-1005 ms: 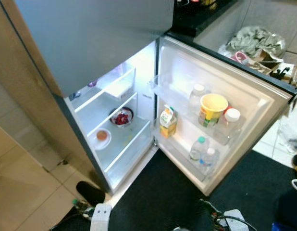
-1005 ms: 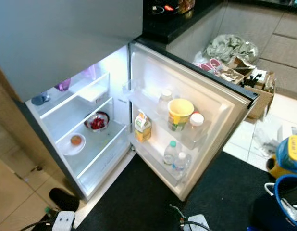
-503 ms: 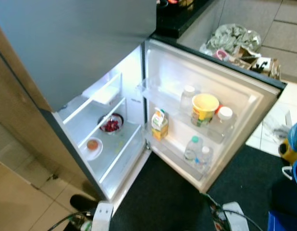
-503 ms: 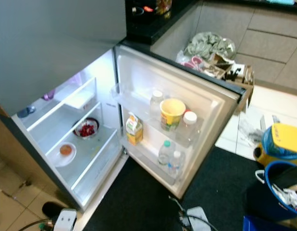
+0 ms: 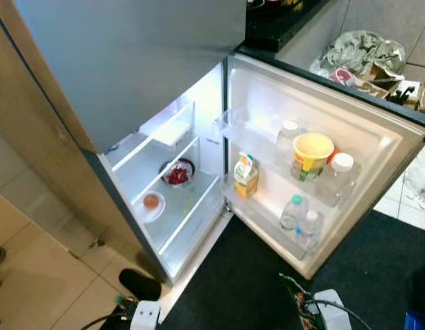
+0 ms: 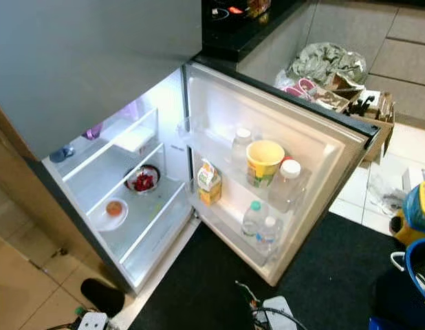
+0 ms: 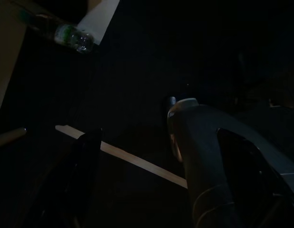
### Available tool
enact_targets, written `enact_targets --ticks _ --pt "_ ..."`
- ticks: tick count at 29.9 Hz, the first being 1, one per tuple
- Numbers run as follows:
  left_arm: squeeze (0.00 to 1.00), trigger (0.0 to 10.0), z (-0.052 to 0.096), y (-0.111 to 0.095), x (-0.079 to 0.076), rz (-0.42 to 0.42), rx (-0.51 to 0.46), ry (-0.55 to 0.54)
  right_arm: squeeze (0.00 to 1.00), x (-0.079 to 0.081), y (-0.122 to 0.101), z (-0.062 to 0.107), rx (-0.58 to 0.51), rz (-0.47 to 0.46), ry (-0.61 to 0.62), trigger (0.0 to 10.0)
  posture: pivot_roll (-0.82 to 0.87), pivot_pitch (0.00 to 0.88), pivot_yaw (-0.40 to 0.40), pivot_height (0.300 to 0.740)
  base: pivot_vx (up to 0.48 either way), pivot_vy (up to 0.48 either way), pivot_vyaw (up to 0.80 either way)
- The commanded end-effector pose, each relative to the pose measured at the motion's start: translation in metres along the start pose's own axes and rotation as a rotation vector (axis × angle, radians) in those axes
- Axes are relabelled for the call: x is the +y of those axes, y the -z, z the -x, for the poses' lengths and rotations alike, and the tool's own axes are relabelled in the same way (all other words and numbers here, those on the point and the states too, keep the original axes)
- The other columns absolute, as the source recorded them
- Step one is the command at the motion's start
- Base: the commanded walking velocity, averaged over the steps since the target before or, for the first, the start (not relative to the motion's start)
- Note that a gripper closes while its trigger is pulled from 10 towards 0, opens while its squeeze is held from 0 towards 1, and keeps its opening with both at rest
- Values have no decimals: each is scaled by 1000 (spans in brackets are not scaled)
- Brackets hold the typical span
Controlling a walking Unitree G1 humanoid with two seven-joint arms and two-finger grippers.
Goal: Restocking fridge
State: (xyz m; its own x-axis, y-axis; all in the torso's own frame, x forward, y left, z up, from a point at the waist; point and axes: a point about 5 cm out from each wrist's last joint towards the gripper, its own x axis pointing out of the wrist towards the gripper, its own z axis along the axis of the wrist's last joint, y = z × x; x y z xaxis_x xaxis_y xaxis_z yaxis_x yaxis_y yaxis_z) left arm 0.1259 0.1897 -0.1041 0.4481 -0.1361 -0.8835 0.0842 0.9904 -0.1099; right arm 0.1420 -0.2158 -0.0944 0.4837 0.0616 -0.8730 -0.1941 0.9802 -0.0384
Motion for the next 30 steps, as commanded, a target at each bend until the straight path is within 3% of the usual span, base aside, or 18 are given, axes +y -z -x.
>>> enact_targets --ticks 1,11,17,22,30 --pt "0 10000 0 4 -1 -12 14 5 0 0 -6 -1 -30 7 0 10000 -64 81 43 740 360 0 0" --pt "0 10000 0 2 -1 -19 11 8 0 -3 -5 0 -19 22 8 10000 -66 70 37 740 356 0 -59" --pt "0 10000 -1 0 -3 -26 5 15 0 -4 -12 -1 -45 14 12 10000 -63 64 33 740 0 0 -533" --pt "0 10000 -1 3 -5 -52 17 28 0 -3 -20 -2 -80 34 0 10000 -60 62 30 740 0 -465 0" --pt "0 10000 -1 2 -4 -21 8 11 0 1 -65 -4 -234 135 -118 10000 -66 63 32 740 0 0 0"
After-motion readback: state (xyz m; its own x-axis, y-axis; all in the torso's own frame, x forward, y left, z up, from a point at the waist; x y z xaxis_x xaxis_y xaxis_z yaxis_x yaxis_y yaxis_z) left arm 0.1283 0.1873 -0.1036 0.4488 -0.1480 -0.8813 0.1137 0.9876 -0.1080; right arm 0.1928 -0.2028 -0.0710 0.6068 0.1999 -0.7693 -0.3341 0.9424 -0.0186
